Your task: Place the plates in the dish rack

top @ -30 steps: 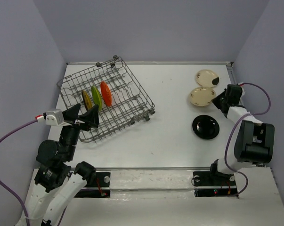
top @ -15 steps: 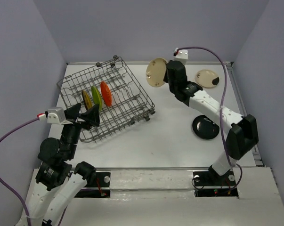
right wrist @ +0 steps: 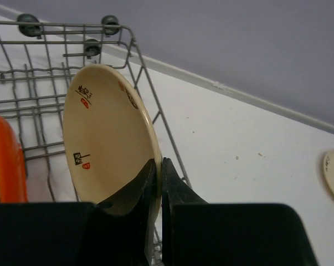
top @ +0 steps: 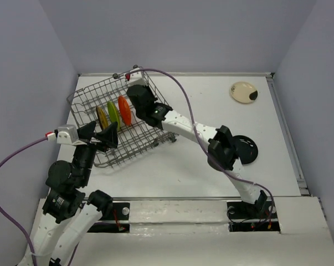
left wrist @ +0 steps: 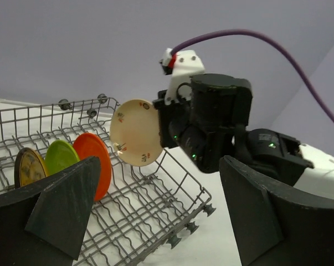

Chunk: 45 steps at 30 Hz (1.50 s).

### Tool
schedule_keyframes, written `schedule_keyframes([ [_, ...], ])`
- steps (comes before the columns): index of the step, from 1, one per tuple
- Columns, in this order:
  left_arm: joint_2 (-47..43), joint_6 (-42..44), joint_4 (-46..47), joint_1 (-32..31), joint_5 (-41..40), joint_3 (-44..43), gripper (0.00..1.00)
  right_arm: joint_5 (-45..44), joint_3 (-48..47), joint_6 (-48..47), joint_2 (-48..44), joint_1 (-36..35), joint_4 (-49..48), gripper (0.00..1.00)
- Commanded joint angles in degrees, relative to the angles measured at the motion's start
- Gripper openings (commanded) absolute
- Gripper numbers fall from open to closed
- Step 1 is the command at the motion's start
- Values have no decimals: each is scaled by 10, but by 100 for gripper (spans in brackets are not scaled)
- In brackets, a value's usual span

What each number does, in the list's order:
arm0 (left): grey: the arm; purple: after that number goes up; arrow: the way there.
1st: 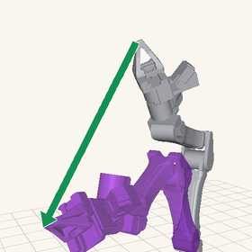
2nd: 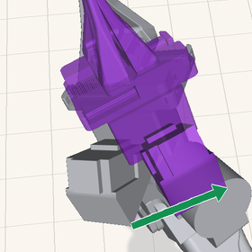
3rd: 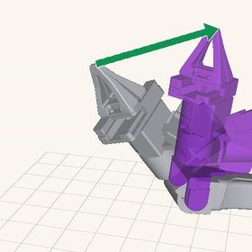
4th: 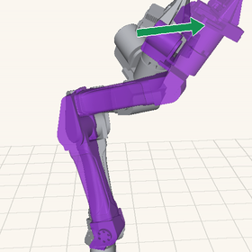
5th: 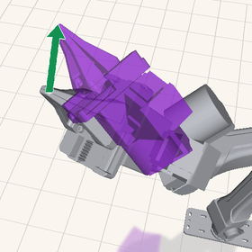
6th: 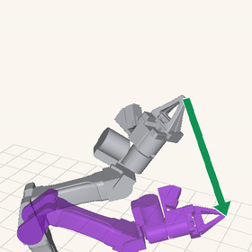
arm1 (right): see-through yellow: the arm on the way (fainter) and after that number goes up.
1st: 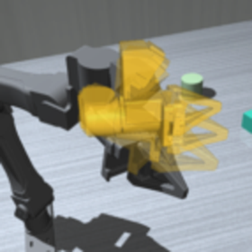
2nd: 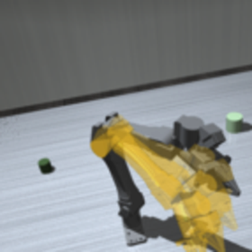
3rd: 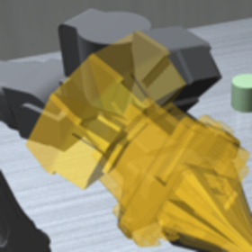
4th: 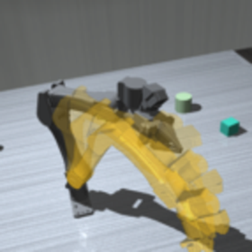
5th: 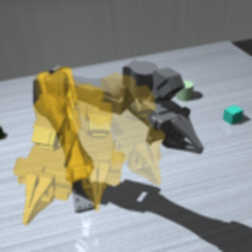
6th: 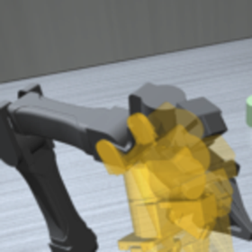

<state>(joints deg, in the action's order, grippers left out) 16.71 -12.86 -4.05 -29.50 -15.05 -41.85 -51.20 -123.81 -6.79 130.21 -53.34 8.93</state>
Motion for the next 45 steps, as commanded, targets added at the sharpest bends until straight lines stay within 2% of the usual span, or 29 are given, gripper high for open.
schedule_keyframes([
  [1,10,7,33,3,-2,3,99,-30,-98,-62,35,-24,-18,7],
  [20,16,7,34,3,1,3,99,-28,-210,-99,174,-41,-16,7],
  [28,20,6,34,3,3,3,99,-35,-196,-99,193,-41,-24,7],
  [32,21,6,34,3,3,3,99,-21,-161,-66,180,-46,-23,7],
  [39,22,6,34,3,2,3,99,-22,-132,-38,161,-63,-32,30],
  [45,17,7,34,5,1,3,99,-17,-89,-14,128,-63,-59,32],
])
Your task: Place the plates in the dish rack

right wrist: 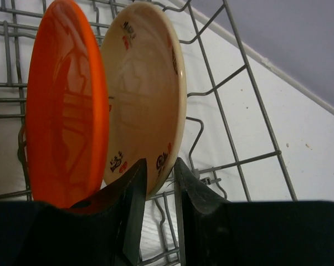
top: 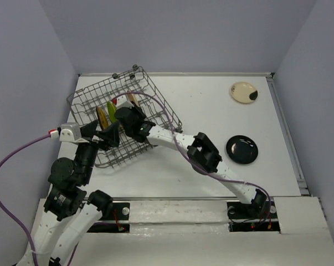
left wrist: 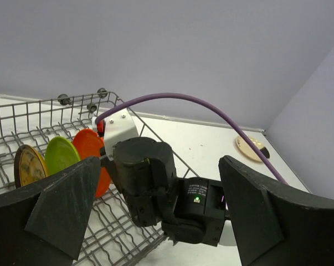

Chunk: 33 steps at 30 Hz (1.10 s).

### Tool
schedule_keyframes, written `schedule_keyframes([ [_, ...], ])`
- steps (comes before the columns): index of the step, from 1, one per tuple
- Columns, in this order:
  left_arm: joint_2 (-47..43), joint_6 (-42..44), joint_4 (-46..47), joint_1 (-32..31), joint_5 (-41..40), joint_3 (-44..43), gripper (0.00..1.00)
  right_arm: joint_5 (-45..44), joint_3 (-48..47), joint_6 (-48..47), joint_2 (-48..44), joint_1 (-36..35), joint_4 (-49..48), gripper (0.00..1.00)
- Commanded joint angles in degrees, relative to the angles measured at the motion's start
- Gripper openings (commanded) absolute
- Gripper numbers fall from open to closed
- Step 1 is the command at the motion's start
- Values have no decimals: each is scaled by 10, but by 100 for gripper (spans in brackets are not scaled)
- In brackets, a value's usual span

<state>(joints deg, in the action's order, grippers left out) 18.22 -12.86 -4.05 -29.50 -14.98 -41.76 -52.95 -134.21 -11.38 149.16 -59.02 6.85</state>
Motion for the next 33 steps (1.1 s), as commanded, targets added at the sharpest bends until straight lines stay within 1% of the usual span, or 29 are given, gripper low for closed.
schedule_keyframes([
  [1,2,7,34,4,0,2,99,3,18,34,-64,-7,-39,32],
  [5,1,6,34,4,0,3,99,0,31,43,-77,-7,-39,34],
  [8,1,6,34,4,0,3,99,-1,58,57,-107,-12,-39,40],
  [9,0,6,34,4,0,3,99,2,78,64,-119,-12,-39,46],
  [10,0,6,34,4,0,2,99,8,90,71,-132,-12,-39,49],
  [12,0,6,34,4,1,3,99,34,115,90,-179,-12,-36,55],
  [13,-1,6,34,4,1,3,99,45,145,103,-196,-12,-33,57],
  [14,-1,6,34,4,1,3,99,56,162,111,-234,-12,-29,59],
  [16,-3,6,34,4,0,3,99,92,203,146,-278,-5,-21,60],
  [17,-4,6,34,4,1,3,99,117,260,178,-331,13,-19,60],
  [18,-5,6,34,4,0,3,99,131,296,200,-359,25,-18,60],
  [19,-6,6,34,4,0,4,99,148,332,241,-390,56,-18,60],
  [20,-7,6,34,4,0,4,99,165,371,260,-419,79,-18,60],
  [21,-7,6,33,4,1,4,99,198,448,281,-475,106,-18,60],
  [22,-9,6,34,3,3,4,99,216,487,323,-503,134,-18,58],
  [23,-9,6,34,3,4,4,99,237,523,346,-530,203,-18,57],
  [24,-10,5,34,3,5,4,99,290,595,384,-583,241,-22,52],
  [25,-10,6,34,4,5,4,99,313,630,384,-607,277,-32,50],
  [27,-10,5,34,3,7,4,99,350,684,423,-644,352,-54,43],
  [28,-10,5,34,4,6,4,99,382,724,431,-658,416,-61,38],
  [29,-10,5,34,3,7,4,99,390,739,448,-675,447,-83,37],
  [30,-10,5,34,3,7,4,99,407,751,459,-678,507,-89,36],
  [33,-7,6,34,3,6,4,99,436,766,505,-655,576,-107,39],
])
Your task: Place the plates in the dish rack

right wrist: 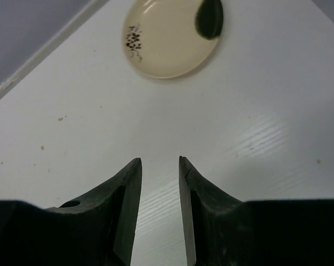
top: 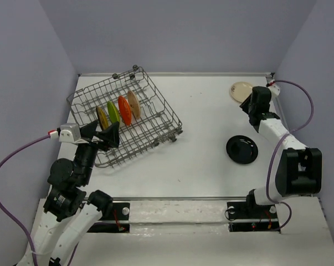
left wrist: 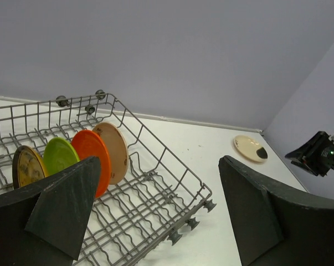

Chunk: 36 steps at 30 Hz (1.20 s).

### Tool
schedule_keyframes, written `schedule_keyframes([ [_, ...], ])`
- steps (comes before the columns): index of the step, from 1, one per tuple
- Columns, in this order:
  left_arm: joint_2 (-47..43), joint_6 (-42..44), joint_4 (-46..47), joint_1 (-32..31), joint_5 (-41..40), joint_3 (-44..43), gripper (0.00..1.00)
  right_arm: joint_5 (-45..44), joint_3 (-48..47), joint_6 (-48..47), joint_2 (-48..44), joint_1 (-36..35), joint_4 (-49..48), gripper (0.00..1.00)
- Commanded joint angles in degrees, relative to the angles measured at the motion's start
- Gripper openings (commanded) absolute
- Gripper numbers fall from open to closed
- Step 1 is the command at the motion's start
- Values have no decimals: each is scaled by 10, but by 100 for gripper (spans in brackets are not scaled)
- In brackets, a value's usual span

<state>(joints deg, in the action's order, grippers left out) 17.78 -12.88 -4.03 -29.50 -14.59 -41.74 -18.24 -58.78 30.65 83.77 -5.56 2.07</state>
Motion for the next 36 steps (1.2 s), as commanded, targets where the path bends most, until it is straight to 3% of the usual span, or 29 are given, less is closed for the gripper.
schedule_keyframes([
  [1,-2,7,32,3,3,4,99,92,10,107,9,77,-71,43],
  [9,-3,7,32,1,2,3,99,152,-54,179,162,212,-125,51],
  [13,-3,8,32,1,-1,4,99,201,-103,179,266,239,-123,53],
  [18,7,8,33,1,4,3,99,286,-174,156,351,239,-123,53],
  [28,16,8,36,1,6,3,99,314,-192,193,397,239,-153,53],
  [36,21,10,34,3,-2,4,99,339,-229,248,453,239,-149,37],
])
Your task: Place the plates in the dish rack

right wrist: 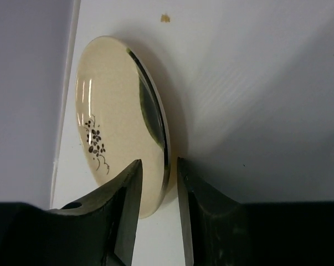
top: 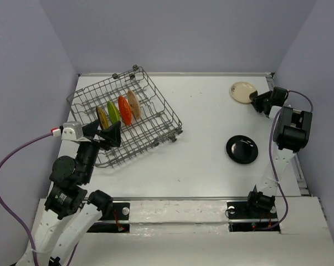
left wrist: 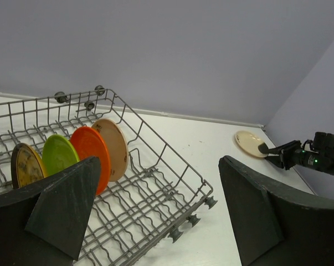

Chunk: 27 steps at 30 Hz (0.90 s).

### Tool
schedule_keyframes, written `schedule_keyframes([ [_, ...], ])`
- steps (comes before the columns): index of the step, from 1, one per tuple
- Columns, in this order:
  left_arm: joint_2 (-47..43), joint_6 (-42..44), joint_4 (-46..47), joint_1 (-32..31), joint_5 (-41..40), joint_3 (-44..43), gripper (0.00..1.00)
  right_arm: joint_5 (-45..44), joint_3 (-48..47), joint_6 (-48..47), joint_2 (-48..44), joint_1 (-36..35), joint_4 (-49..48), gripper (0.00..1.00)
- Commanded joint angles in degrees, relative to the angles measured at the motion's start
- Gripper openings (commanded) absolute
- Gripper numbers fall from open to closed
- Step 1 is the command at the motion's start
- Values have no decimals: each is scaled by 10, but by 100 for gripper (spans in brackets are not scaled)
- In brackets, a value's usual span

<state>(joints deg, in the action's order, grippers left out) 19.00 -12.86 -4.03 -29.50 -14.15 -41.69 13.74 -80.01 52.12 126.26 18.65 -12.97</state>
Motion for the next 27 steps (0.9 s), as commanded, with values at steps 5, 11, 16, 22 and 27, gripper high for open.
schedule_keyframes([
  [5,10,10,34,7,-6,4,99,38,-29,40,39,-3,-4,7],
  [11,16,10,36,14,-2,5,99,-36,22,-36,-61,-26,-20,7],
  [16,23,8,36,18,6,5,99,-199,55,-168,-220,-112,-7,7],
  [22,37,6,36,25,11,6,99,-387,-13,-348,-291,-303,71,7],
  [27,45,6,36,29,12,6,99,-472,-120,-429,-253,-433,130,7],
])
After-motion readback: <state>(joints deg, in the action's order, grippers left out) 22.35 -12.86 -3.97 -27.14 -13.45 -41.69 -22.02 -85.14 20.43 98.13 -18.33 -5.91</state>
